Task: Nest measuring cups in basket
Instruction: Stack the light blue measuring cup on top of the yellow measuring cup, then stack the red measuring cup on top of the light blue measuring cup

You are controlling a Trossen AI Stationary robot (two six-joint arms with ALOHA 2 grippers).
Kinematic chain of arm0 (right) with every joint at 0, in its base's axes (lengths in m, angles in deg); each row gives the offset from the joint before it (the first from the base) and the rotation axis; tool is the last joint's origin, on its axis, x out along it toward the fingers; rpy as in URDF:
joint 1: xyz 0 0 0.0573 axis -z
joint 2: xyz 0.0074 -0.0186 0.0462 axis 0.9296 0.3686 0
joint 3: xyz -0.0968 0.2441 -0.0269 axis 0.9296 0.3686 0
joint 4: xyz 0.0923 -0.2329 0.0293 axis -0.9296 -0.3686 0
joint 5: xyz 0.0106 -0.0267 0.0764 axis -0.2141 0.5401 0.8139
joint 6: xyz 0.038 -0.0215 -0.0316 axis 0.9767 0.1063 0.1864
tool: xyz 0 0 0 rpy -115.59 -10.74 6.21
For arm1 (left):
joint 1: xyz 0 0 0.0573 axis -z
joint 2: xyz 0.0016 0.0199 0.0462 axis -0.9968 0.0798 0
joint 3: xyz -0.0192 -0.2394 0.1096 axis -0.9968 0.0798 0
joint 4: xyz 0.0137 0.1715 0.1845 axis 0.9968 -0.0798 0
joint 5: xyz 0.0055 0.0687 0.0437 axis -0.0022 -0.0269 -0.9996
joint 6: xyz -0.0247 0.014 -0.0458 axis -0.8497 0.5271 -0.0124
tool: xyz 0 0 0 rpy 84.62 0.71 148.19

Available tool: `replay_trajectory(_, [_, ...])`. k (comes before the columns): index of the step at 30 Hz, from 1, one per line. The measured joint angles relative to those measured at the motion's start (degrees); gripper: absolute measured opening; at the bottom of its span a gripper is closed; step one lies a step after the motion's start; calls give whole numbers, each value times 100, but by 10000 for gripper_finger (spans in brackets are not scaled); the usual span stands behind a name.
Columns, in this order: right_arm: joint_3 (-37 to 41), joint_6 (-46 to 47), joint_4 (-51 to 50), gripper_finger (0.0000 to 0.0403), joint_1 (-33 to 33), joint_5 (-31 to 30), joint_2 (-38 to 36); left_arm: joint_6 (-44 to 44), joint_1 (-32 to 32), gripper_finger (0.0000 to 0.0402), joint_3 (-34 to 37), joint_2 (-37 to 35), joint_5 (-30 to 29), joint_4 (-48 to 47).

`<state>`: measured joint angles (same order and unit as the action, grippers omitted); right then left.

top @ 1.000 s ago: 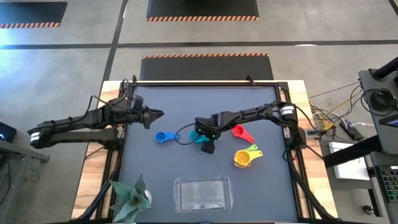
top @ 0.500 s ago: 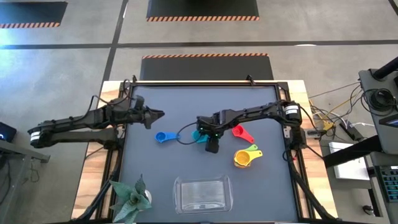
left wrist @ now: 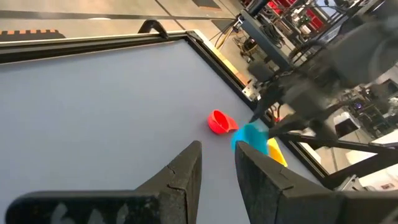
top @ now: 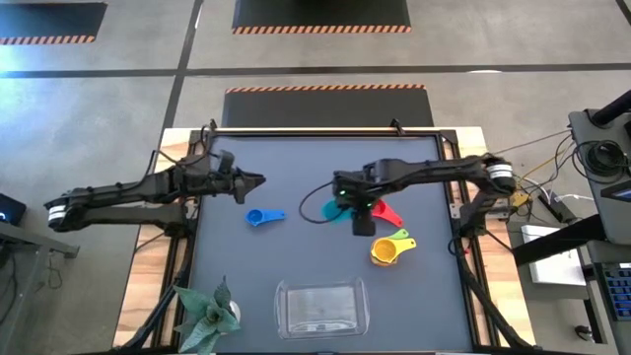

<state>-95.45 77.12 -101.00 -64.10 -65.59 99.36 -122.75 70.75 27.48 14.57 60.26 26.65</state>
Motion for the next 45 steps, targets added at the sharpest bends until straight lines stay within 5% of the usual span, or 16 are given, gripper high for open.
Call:
replay_trajectory(19, [2796, 80, -253, 140, -992, 374, -2809, 0, 0, 79, 0, 552, 7, 563])
replay_trajectory(28, [3469, 388, 72, 142, -1618, 354, -2963, -11, 0, 79, 0, 780, 9, 690])
replay_trajectory(45, [3522, 495, 370, 175, -1665, 320, -2963, -24, 0, 79, 0, 1010, 11, 904])
